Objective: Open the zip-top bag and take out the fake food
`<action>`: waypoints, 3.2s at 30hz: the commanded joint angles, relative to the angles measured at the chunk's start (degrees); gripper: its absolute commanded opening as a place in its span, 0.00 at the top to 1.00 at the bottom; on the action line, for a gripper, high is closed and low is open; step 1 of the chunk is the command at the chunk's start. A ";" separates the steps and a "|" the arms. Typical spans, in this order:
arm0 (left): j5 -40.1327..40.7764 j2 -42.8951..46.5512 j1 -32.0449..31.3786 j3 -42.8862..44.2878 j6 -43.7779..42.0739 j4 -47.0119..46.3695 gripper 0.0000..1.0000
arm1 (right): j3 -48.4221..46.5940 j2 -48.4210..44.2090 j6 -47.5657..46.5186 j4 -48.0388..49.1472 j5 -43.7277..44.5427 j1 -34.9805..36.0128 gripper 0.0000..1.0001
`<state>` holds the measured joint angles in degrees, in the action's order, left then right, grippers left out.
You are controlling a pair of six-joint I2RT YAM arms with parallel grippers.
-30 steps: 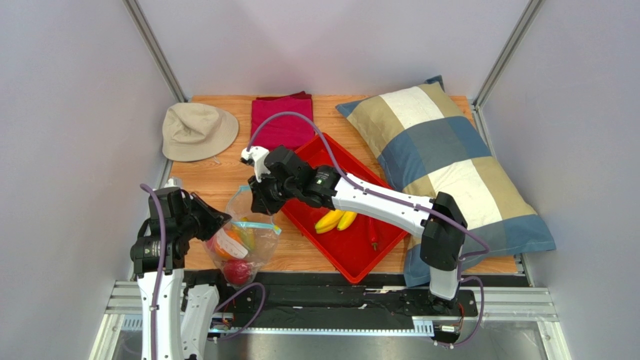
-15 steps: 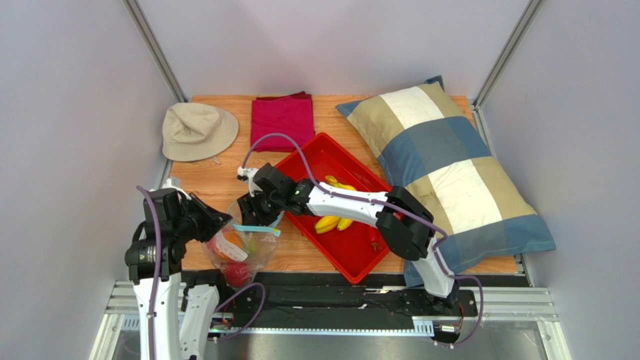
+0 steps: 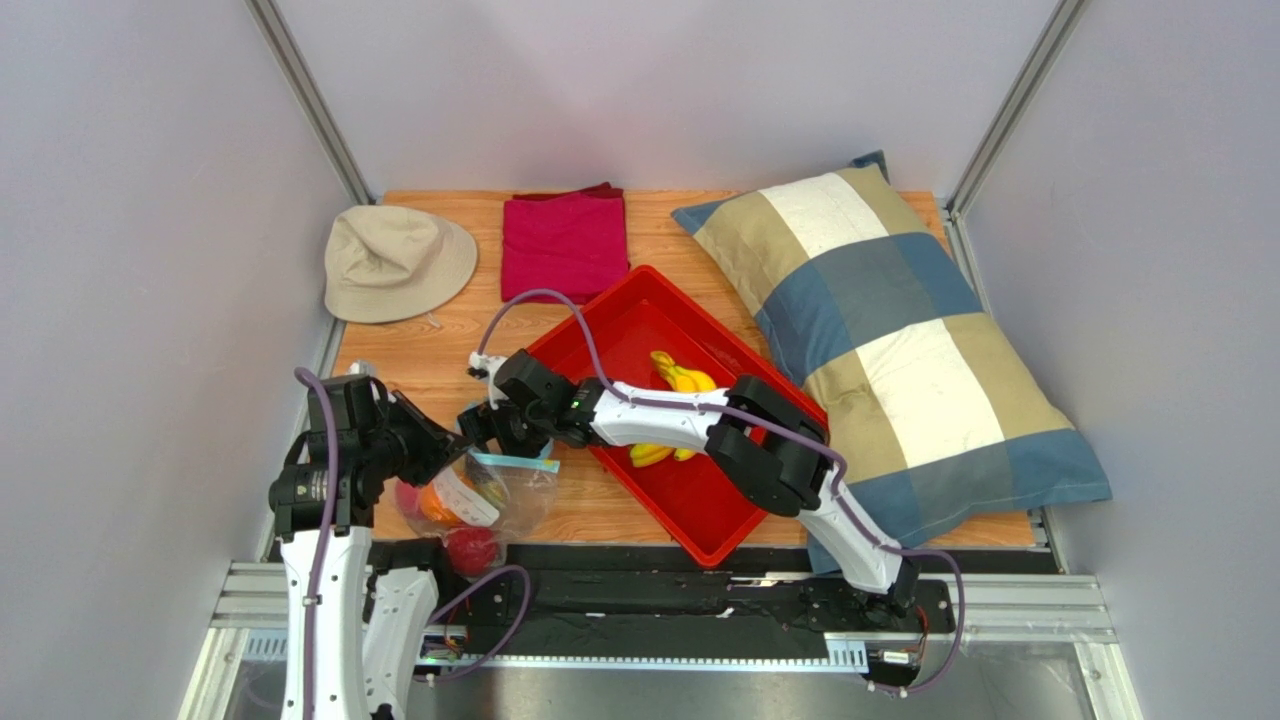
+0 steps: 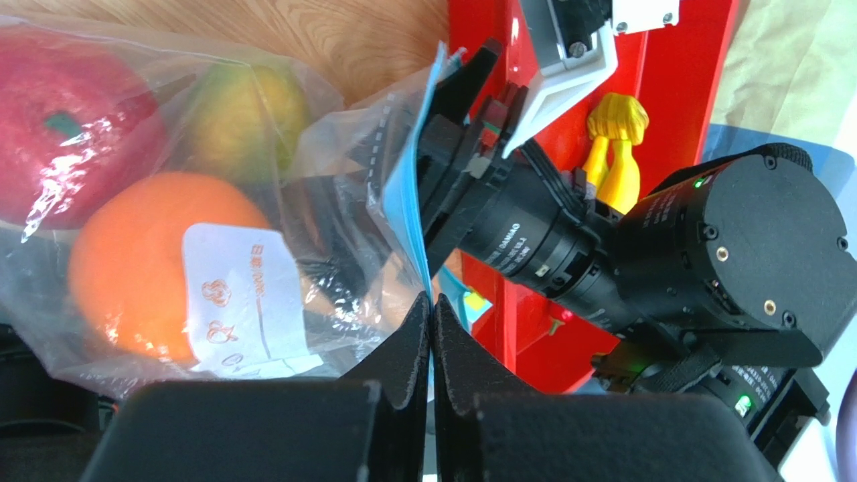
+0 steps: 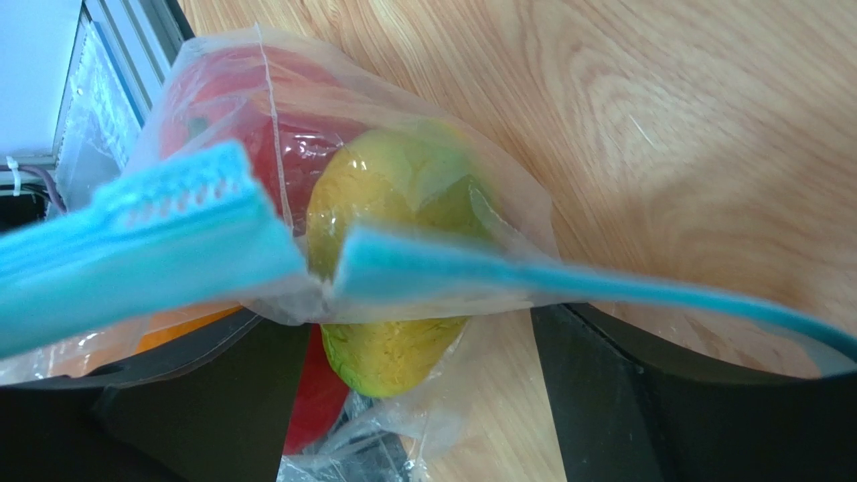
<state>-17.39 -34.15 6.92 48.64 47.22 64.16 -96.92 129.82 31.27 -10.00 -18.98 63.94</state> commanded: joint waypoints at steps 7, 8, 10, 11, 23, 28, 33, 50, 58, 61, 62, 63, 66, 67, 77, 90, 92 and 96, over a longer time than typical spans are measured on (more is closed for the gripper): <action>1.13 1.81 -0.15 -3.29 -0.55 -0.79 1.00 | -9.15 8.60 -2.00 -6.08 4.04 2.50 0.15; 1.39 1.98 -0.06 -3.64 -0.73 -0.62 1.00 | -9.59 9.22 -2.17 -6.17 3.61 2.59 0.17; 1.57 2.77 -0.15 -4.43 -0.90 -0.09 1.00 | -9.77 9.22 -2.79 -6.78 3.95 2.77 0.23; 1.83 2.95 -0.15 -4.52 -0.90 0.09 1.00 | -9.69 8.79 -4.01 -7.66 4.91 2.77 0.33; 5.70 3.48 -0.06 0.48 -3.19 1.93 1.00 | -5.56 -10.63 -16.85 -17.94 1.84 0.83 0.82; 5.44 3.48 -0.06 1.37 -2.49 0.88 1.00 | -3.80 -15.38 -16.24 -19.44 -0.88 -1.45 0.77; 3.68 3.13 -0.06 1.37 -1.43 -0.26 1.00 | -2.22 -16.88 -14.05 -18.92 -4.91 -3.82 0.63; -0.71 2.61 -0.06 -4.78 1.12 -3.34 1.00 | -4.85 -7.39 -4.19 -17.50 -15.48 -6.73 0.27; -0.54 2.42 -0.15 -4.52 1.47 -4.22 1.00 | -8.71 -10.81 -12.71 -29.09 -6.78 -5.23 0.06; -0.63 2.51 -0.06 -4.79 1.56 -4.48 1.00 | -10.48 -11.69 -15.35 -31.56 -3.96 -4.01 0.12; -0.63 2.51 -0.06 -4.96 1.64 -4.48 1.00 | -10.56 -11.87 -15.88 -31.49 -3.09 -3.57 0.16; -0.72 2.51 -0.15 -4.96 1.73 -4.48 1.00 | -10.39 -11.96 -16.15 -31.57 -3.08 -3.21 0.19; -0.98 2.86 -0.06 -4.96 1.73 -4.48 1.00 | -10.82 -11.00 -16.93 -31.40 -2.46 -1.81 0.22; -0.98 2.86 -0.15 -4.87 1.73 -4.48 1.00 | -11.00 -10.90 -17.11 -31.66 -2.11 -1.46 0.19; -0.72 3.13 -0.06 -3.91 0.68 -2.90 1.00 | -16.28 -13.09 -20.98 -37.02 8.87 0.75 0.02; -1.16 2.95 -0.15 -3.73 0.77 -3.52 1.00 | -14.08 -15.39 -18.08 -33.60 3.78 0.83 0.30; -1.33 3.04 -0.15 -3.91 0.94 -3.69 1.00 | -14.08 -14.51 -17.91 -32.45 3.08 0.75 0.33; -1.51 2.86 -0.15 -3.64 1.12 -3.96 1.00 | -14.34 -11.52 -17.73 -31.75 1.93 0.83 0.31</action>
<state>-17.96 -31.40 6.83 43.86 48.21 61.45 -110.13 117.14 13.43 -44.97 -15.11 64.58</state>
